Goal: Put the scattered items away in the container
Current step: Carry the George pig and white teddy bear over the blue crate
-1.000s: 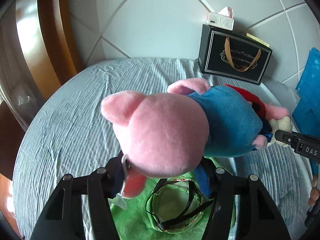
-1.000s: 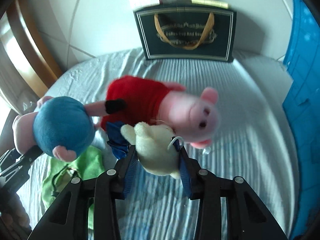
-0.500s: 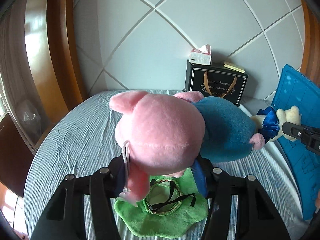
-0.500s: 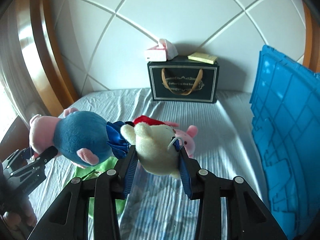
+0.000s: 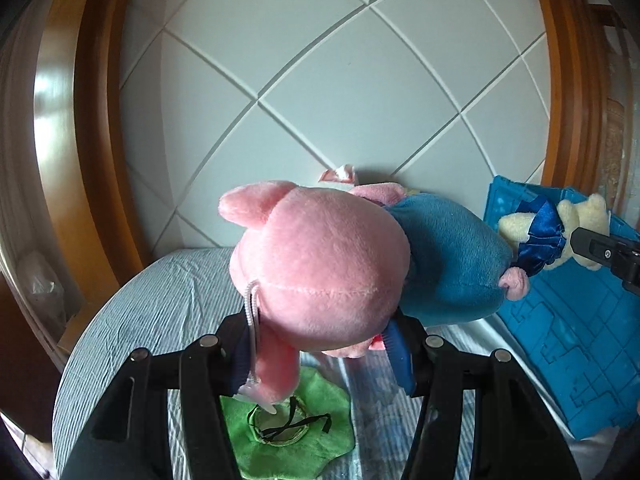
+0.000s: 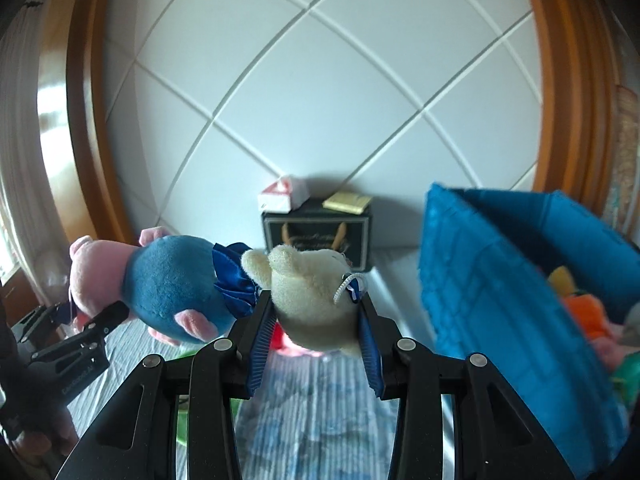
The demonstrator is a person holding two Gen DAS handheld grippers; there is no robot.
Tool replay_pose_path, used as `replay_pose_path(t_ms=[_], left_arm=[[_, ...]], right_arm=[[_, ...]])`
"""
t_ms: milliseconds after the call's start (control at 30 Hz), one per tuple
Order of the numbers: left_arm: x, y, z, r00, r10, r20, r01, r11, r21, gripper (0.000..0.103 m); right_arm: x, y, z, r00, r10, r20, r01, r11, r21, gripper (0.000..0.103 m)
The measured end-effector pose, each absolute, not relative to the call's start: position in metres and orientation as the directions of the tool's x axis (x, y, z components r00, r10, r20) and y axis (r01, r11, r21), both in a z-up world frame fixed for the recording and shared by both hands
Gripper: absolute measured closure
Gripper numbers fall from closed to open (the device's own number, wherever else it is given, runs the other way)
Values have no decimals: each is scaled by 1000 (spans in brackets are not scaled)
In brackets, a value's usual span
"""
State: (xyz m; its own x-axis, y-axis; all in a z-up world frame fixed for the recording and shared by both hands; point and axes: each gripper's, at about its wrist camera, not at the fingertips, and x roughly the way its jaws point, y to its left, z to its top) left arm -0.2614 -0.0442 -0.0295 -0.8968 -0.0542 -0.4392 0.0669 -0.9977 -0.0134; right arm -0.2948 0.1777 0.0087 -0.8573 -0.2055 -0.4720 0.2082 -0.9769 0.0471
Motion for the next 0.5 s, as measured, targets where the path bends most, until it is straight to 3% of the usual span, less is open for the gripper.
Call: replay_pose_path(t_ms=[300,500], left_arm=[[-262,94,44,-947,127,-295,-133,-991,0,48],[-255,227,53,-929,250,-274,-259,-966,-7,48]], right_arm=[[-245,314,75,-931,-9,-366,-1,-1000,29,64],[-223,442,76,-919,97,-381,-108,-994,7,64]])
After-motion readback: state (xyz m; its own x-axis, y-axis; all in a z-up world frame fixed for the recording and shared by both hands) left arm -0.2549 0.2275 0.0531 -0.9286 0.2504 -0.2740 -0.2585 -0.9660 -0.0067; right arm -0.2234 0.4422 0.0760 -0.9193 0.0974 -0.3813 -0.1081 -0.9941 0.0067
